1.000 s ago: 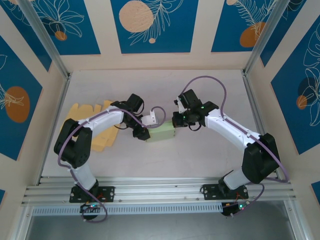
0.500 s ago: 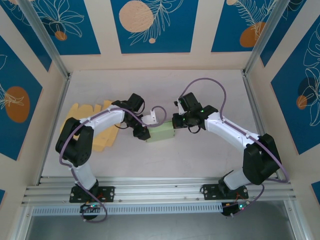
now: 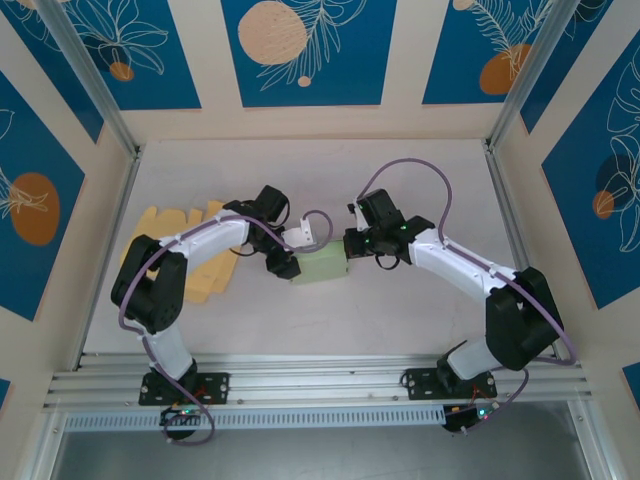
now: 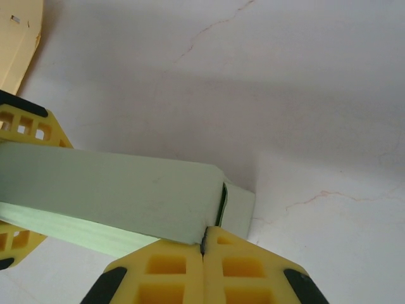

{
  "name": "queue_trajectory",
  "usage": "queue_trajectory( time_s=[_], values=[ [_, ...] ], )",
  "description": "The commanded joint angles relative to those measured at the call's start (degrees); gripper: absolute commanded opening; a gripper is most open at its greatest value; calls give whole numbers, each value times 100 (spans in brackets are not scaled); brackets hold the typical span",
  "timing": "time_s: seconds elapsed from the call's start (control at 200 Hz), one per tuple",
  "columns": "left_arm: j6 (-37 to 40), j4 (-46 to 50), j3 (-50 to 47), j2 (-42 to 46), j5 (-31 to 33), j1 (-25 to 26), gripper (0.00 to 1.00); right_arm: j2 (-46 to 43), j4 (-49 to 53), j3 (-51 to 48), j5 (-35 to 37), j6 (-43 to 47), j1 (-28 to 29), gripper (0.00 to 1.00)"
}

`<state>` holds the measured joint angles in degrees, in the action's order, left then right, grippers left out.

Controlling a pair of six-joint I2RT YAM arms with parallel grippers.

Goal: Fold the paper box

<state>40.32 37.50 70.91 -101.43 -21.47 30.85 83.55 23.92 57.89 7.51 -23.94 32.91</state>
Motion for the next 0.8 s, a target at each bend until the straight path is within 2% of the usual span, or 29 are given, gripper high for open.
queue_trajectory(
  time_s=[0.0,0.2,0.325,0.42,0.62,0.7,0.795],
  values=[
    [-188,-242,-67,147,234,-69,57,-22,319,-321,3,69,45,0],
    [-344,-616,-342,416,429,-67,66,-221,221,-373,190,208,172,0],
    [-442,-1017,-618,713,528,-68,67,-479,72,-476,463,350,318,0],
    [-537,-1342,-863,997,689,-70,80,-727,-68,-609,718,394,419,0],
    [-880,-1894,-1378,1738,601,-70,81,-1190,-447,-1003,1039,408,580,0],
    [-1044,-2246,-1663,2016,711,-66,87,-1239,-474,-1047,1145,391,641,0],
    [-1121,-2421,-1882,2177,851,-66,87,-1206,-540,-1086,1206,379,703,0]
  ],
)
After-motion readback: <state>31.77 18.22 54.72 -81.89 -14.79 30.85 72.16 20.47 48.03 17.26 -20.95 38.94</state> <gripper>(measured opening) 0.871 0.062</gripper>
